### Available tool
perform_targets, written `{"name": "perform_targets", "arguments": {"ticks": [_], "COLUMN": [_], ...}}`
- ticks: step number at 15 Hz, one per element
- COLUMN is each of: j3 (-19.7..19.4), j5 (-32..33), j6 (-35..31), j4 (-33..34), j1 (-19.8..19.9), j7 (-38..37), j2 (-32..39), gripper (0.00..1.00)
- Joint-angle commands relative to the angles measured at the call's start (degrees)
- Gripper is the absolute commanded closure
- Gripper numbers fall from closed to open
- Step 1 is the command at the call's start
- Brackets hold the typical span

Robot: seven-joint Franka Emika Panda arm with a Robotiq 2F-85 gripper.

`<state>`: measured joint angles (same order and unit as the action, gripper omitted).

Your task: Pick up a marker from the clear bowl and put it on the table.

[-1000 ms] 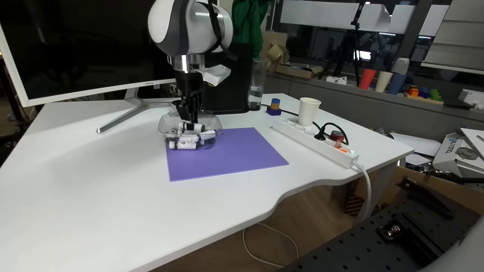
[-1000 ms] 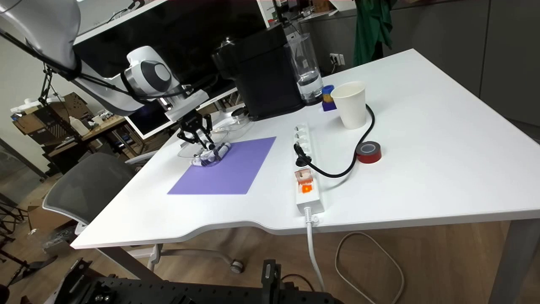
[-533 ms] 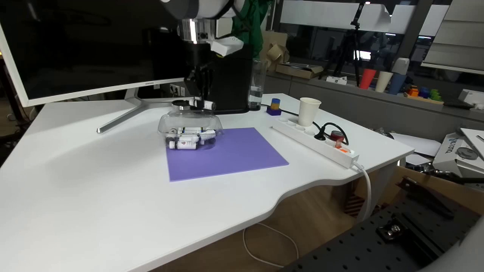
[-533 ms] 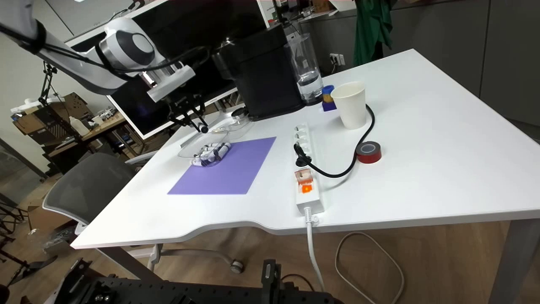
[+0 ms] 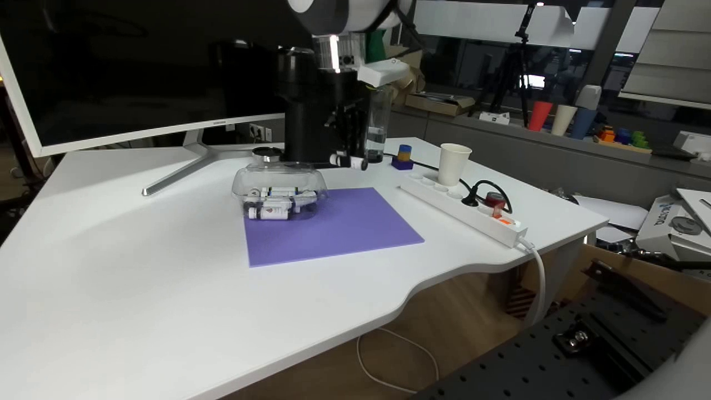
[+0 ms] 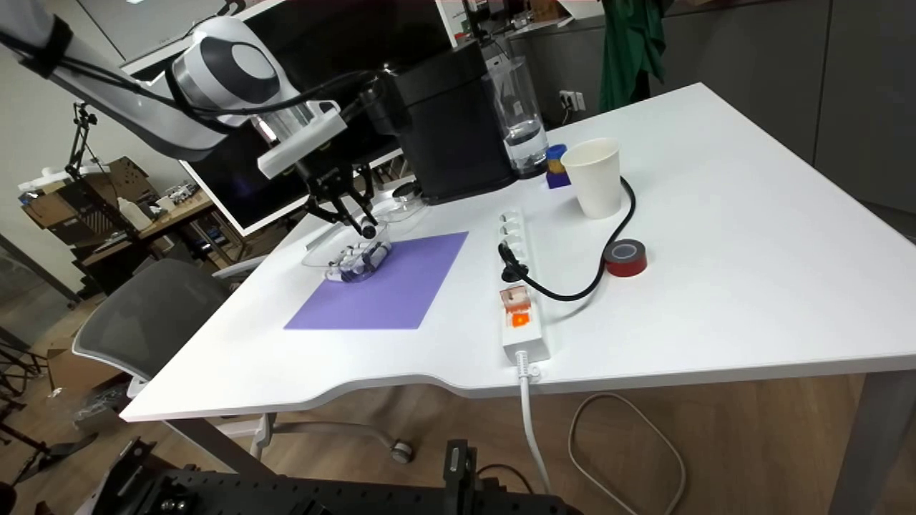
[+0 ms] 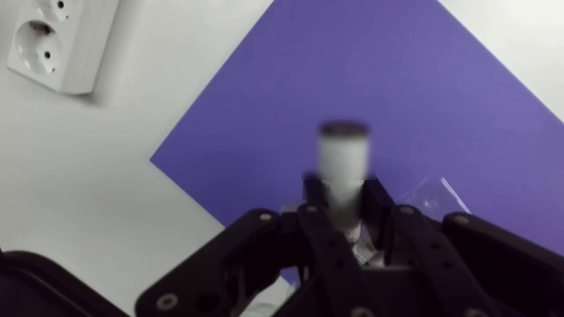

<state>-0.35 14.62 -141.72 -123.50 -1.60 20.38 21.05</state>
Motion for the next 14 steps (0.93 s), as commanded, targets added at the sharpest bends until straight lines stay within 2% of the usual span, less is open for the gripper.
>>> {"name": "perform_targets", "arguments": {"ticks": [1, 8, 9, 10, 14], "j3": [-0.59, -1.04, -1.06, -1.03, -0.76], "j5": [0.25, -0.41, -0.48, -0.64, -1.26], "j6": [-3.96, -8.24, -8.22, -8.13, -7.45], "j4": [-2.68, -2.65, -2.54, -2.47, -3.17], "j1": [1.56, 2.72, 2.79, 2.94, 3.24], "j7": [-3.24, -4.52, -4.61, -4.62, -5.03], "j2": [1.46, 7.23, 7.76, 8.14, 7.08], "gripper": [0.93, 0.93, 0.6, 0.47, 0.22]}}
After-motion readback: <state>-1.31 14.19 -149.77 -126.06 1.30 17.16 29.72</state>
